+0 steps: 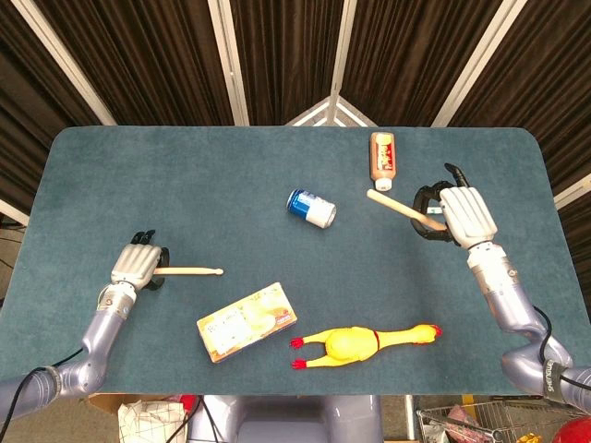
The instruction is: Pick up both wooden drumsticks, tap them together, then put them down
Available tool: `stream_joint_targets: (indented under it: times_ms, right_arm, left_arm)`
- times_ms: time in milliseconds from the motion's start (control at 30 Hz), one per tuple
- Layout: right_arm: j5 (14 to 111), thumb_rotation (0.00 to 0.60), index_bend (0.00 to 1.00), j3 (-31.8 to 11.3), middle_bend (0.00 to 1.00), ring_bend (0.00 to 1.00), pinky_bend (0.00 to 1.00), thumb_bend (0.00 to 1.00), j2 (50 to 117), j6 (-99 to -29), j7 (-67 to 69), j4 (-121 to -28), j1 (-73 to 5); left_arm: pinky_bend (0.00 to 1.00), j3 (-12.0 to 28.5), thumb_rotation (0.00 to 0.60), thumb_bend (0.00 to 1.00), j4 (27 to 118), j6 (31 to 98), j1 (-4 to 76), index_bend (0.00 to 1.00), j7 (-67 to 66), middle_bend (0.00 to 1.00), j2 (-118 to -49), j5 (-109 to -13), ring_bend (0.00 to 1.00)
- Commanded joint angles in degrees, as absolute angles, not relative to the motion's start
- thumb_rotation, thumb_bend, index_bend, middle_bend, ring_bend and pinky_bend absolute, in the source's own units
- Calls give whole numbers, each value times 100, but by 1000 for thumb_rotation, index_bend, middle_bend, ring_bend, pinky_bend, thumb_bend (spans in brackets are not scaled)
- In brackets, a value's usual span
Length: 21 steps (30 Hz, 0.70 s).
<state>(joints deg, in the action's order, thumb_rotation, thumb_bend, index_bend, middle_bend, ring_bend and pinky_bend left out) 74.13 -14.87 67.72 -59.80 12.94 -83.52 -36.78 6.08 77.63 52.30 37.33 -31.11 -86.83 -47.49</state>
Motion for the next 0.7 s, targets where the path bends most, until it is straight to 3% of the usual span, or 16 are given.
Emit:
stream_joint_targets:
  times_ms: [33,700]
  right_arm:
    - [7423,600,659,-1488,642,383,11,500,6773,-5991,1302,-8338,-3669]
    - [7392,600,659,-1486,644,383,11,500,6845,-5995,1147,-8337,-3658]
  left_arm:
    - [0,600,600,441,7764,5274,3760,490,-3162,501,-8716,-4726,35]
    - [0,507,600,441,7963,5314,3855,504,-3478,514,-8532,-4390,51]
